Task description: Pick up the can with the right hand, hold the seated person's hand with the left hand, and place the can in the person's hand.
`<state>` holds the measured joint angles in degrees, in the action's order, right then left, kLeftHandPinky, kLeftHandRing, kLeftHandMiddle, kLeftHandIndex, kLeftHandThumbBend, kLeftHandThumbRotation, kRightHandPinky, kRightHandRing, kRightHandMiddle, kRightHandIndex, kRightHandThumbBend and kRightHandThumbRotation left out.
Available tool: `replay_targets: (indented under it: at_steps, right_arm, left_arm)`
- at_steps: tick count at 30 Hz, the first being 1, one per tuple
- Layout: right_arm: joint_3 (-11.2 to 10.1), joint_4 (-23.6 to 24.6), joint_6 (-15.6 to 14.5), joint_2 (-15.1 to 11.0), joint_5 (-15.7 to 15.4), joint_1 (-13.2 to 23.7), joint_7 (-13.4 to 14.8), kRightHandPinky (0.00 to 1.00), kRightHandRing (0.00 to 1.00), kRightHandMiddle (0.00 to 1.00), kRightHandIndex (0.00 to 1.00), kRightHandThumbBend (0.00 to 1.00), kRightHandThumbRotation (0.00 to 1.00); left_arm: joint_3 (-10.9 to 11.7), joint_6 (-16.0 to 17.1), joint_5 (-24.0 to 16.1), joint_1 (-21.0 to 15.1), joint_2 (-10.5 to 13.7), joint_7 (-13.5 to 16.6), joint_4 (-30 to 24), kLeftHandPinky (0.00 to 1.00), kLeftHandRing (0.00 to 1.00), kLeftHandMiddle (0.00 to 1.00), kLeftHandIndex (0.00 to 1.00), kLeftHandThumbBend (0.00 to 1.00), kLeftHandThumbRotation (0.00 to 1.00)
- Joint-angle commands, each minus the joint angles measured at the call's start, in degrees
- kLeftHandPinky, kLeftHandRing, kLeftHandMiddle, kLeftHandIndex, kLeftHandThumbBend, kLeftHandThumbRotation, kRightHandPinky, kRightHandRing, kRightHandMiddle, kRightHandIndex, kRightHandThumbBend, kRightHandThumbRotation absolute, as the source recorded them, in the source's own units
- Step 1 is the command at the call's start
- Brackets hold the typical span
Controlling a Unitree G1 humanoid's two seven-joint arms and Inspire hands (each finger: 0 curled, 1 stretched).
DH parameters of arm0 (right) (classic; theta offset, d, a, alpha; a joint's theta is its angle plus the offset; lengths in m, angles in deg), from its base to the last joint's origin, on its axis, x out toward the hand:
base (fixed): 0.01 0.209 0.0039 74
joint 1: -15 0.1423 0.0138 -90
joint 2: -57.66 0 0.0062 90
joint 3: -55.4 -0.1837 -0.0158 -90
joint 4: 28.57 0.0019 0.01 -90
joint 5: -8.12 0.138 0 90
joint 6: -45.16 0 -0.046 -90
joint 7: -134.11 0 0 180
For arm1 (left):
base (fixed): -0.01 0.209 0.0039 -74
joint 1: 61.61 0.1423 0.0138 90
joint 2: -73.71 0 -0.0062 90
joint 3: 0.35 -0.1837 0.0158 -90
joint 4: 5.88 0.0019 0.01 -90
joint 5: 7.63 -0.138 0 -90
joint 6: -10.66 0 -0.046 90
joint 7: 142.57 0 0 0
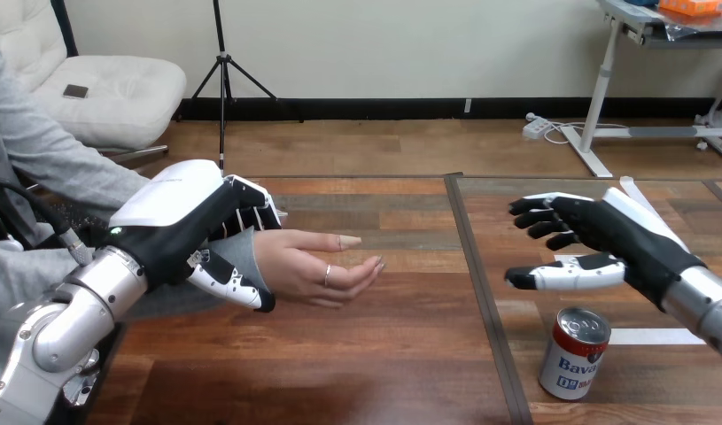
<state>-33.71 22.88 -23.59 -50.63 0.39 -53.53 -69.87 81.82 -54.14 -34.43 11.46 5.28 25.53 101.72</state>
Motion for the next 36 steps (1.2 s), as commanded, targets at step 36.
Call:
replay_targets:
  at_steps: [36]
  right_arm:
    - [-2.07,3.61,0.19,-4.66,2.23,-2.96,-5.85,0.81,0.86,0.87,0.87,1.00,0.40]
  left_arm:
    - [5.41,-0.47,-2.39,2.78,1.91,4.83,-8.42,0.55,0.66,0.69,0.67,0.74,0.32]
